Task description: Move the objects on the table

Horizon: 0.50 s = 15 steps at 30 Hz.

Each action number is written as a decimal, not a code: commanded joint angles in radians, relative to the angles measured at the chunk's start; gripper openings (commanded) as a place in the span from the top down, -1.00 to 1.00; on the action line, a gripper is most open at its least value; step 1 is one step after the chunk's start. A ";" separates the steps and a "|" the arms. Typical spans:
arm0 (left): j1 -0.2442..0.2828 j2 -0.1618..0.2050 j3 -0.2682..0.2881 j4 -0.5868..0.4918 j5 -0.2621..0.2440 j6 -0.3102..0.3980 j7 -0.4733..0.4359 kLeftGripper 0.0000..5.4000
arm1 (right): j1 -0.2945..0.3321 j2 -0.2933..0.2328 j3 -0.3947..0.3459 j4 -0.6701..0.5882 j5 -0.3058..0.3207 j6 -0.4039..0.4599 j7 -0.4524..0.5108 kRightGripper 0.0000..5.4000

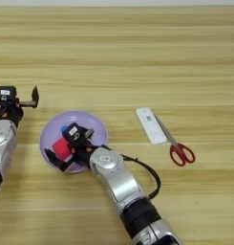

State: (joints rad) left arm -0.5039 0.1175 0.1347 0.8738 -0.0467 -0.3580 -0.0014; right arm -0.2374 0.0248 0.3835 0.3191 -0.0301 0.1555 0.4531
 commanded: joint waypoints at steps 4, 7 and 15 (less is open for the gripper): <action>-0.016 -0.010 -0.007 -0.007 0.009 0.013 0.012 -1.00 | 0.003 -0.013 0.008 0.025 -0.014 -0.008 0.016 -0.99; -0.016 -0.011 -0.008 -0.007 0.010 0.013 0.014 -1.00 | 0.002 -0.014 0.009 0.030 -0.017 -0.008 0.018 -0.99; -0.017 -0.012 -0.009 -0.009 0.009 0.014 0.017 -1.00 | -0.006 -0.013 0.005 0.057 -0.024 -0.011 0.018 -0.99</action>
State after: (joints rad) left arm -0.5039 0.1081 0.1309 0.8737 -0.0453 -0.3580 0.0112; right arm -0.2372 0.0155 0.3873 0.3659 -0.0476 0.1450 0.4658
